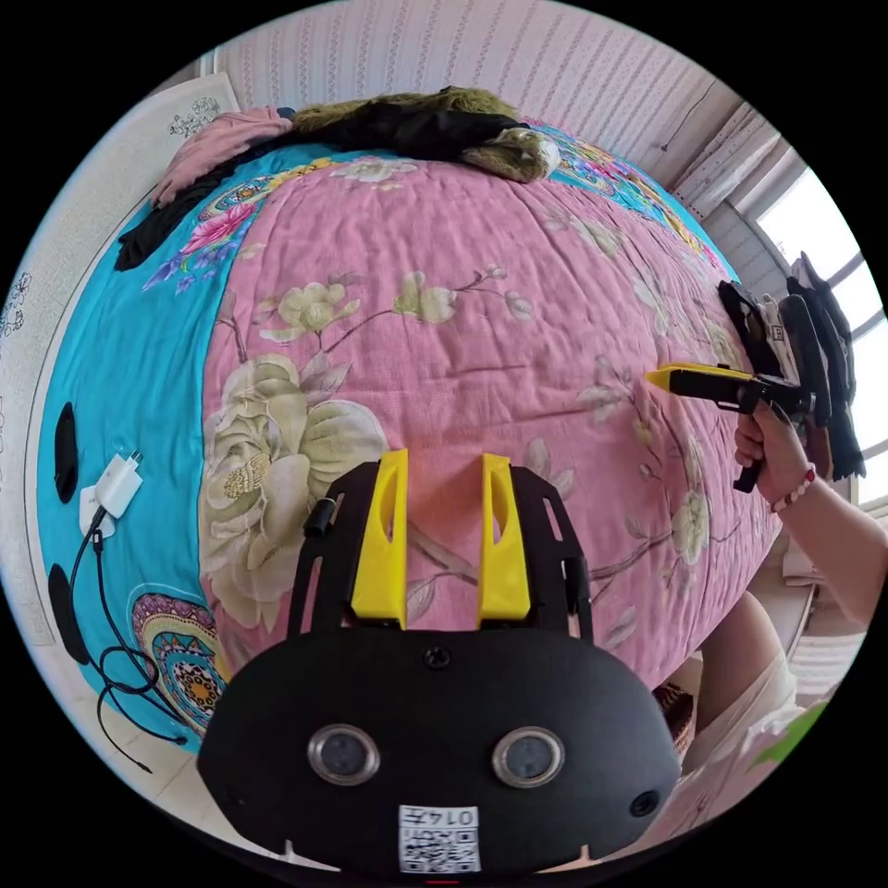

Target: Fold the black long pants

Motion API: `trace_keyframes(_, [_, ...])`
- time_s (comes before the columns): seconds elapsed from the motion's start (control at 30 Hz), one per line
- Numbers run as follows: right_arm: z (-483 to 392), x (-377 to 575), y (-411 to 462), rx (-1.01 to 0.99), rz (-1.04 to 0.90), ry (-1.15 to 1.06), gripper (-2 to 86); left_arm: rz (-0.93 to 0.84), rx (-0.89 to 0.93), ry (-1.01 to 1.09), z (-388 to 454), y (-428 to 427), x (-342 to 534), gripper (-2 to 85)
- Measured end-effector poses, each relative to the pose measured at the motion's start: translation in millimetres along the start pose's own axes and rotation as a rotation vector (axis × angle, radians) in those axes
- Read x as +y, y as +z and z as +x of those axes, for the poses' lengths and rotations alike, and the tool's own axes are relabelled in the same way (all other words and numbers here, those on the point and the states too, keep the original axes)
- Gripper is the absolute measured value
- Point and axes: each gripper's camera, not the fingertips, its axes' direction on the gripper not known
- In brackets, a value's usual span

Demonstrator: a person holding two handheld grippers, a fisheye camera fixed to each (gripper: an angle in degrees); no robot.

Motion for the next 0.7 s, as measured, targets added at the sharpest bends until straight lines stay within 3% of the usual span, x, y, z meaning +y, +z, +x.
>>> trace_keyframes(0.1, [-39.9, -9.8, 41.1, 0.195, 0.015, -0.053, 14.9, 0.02, -0.016, 0.018, -13.5, -40.3, -0.6, 11.7])
trace_keyframes(0.27, [-66.1, -34.2, 88.6, 0.224, -0.026, -0.003, 14.1, -0.003, 0.033, -0.01, -46.4, -115.8, -10.8, 11.4])
trace_keyframes(0.43, [-148.7, -90.7, 99.8, 0.043, 0.068, -0.163, 13.3, 0.079, 0.159, -0.055, -109.0, -220.3, -7.8, 11.2])
trace_keyframes(0.6, [-309.0, -209.7, 185.2, -0.082, 0.11, -0.428, 13.7, 0.15, 0.205, -0.111, -210.6, -335.0, 20.0, 9.9])
trace_keyframes(0.7, [-379.3, -280.6, 247.5, -0.149, 0.071, -0.421, 13.7, 0.195, 0.18, -0.134, -269.0, -392.3, 45.1, 8.8])
